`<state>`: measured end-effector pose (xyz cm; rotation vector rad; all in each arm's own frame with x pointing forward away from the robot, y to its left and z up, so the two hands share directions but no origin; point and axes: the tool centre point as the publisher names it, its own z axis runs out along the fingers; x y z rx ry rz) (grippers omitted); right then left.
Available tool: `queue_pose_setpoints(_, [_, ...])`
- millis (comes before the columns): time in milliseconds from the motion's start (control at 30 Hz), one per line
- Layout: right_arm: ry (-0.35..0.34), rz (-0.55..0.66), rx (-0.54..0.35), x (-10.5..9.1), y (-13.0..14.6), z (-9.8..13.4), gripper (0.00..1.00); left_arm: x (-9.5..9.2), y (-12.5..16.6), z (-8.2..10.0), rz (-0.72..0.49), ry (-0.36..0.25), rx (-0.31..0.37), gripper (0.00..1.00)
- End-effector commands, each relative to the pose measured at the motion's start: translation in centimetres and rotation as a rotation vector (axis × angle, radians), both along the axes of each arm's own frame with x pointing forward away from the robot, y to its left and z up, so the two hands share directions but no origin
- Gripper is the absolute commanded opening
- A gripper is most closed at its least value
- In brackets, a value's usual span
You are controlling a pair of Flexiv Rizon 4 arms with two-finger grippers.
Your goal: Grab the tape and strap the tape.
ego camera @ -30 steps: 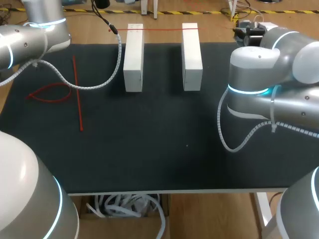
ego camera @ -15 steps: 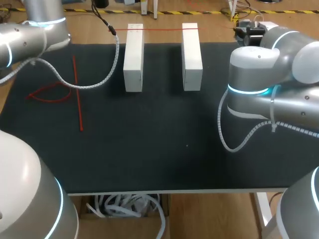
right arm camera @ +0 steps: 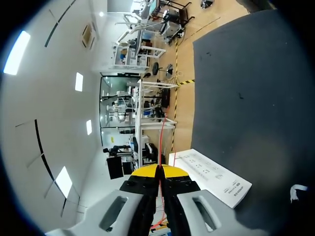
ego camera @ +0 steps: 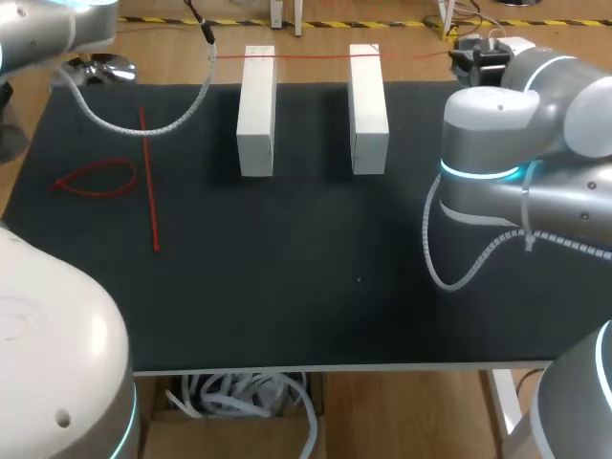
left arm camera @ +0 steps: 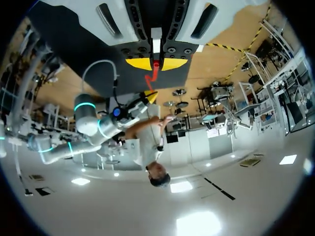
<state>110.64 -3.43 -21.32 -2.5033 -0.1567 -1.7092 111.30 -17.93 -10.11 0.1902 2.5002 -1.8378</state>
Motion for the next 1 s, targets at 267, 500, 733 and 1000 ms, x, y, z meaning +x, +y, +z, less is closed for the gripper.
queue_pose_setpoints(267, [-0.004,0.029,-0.021,0.8,0.5,0.7,0.0,0.9,0.4,0.0,0.099,0.078,0.282,0.0])
queue_pose_setpoints(500, [-0.007,0.036,-0.027,0.9,0.6,0.8,0.0,0.9,0.4,0.0,0.099,0.078,0.282,0.0])
queue_pose_setpoints(733, [-0.006,0.04,-0.038,0.7,0.5,0.7,0.0,0.4,-0.6,-0.6,0.047,0.11,0.44,0.0])
queue_pose_setpoints(1000, [-0.037,0.085,-0.084,0.5,0.4,0.9,0.0,0.3,-1.8,-1.6,0.075,0.177,0.585,0.0])
